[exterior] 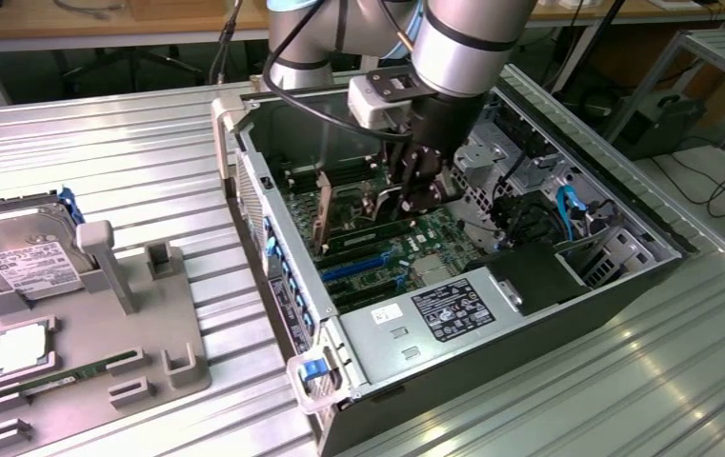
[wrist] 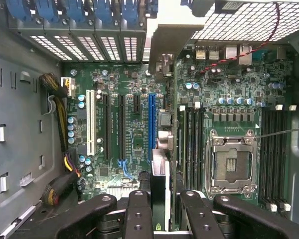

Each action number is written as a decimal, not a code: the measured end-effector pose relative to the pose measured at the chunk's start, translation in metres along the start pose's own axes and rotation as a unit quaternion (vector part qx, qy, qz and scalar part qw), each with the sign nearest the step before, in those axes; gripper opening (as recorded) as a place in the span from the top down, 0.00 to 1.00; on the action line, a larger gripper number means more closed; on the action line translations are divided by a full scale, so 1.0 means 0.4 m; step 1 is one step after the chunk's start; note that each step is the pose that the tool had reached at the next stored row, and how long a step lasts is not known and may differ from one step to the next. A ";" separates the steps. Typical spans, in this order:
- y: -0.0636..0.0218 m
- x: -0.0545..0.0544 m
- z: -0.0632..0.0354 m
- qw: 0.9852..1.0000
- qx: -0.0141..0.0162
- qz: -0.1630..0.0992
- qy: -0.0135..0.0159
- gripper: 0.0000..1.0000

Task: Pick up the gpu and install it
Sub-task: 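Insert the gpu into the slot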

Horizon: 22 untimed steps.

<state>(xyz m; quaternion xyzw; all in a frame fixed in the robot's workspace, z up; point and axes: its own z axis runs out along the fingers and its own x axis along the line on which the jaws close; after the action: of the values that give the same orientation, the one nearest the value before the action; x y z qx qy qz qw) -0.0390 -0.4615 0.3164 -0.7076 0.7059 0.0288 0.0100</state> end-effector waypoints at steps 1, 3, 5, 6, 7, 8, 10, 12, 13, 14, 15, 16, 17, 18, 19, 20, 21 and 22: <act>0.000 0.000 0.001 1.000 0.000 0.000 0.000 0.73; 0.000 0.000 0.003 1.000 0.000 0.000 0.000 0.73; 0.000 0.000 0.005 1.000 0.000 0.000 0.000 0.73; 0.000 0.000 0.005 1.000 0.000 0.000 0.000 0.73; 0.000 0.000 0.006 1.000 0.000 0.000 0.000 0.73; 0.000 0.000 0.006 1.000 0.000 0.000 0.000 0.73; 0.000 0.000 0.007 1.000 0.000 0.000 0.000 0.73; 0.000 0.000 0.008 1.000 0.000 0.000 0.000 0.73; 0.000 0.000 0.008 1.000 0.000 0.000 0.000 0.73; 0.000 0.000 0.009 1.000 0.000 0.000 0.000 0.73; 0.000 0.001 0.009 1.000 0.000 0.000 0.000 0.73; 0.000 0.001 0.010 1.000 0.000 0.000 0.000 0.73; 0.000 0.001 0.010 1.000 0.000 0.000 0.000 0.73; 0.000 0.001 0.011 1.000 0.000 0.000 0.000 0.73; 0.000 0.001 0.011 1.000 0.000 0.000 0.000 0.73; 0.000 0.001 0.012 1.000 0.000 0.000 0.000 0.73; 0.000 0.001 0.012 1.000 0.000 0.000 0.000 0.73; 0.000 0.001 0.013 1.000 0.000 0.000 0.000 0.73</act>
<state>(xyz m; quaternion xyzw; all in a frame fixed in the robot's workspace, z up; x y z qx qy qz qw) -0.0390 -0.4615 0.3111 -0.7076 0.7059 0.0289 0.0100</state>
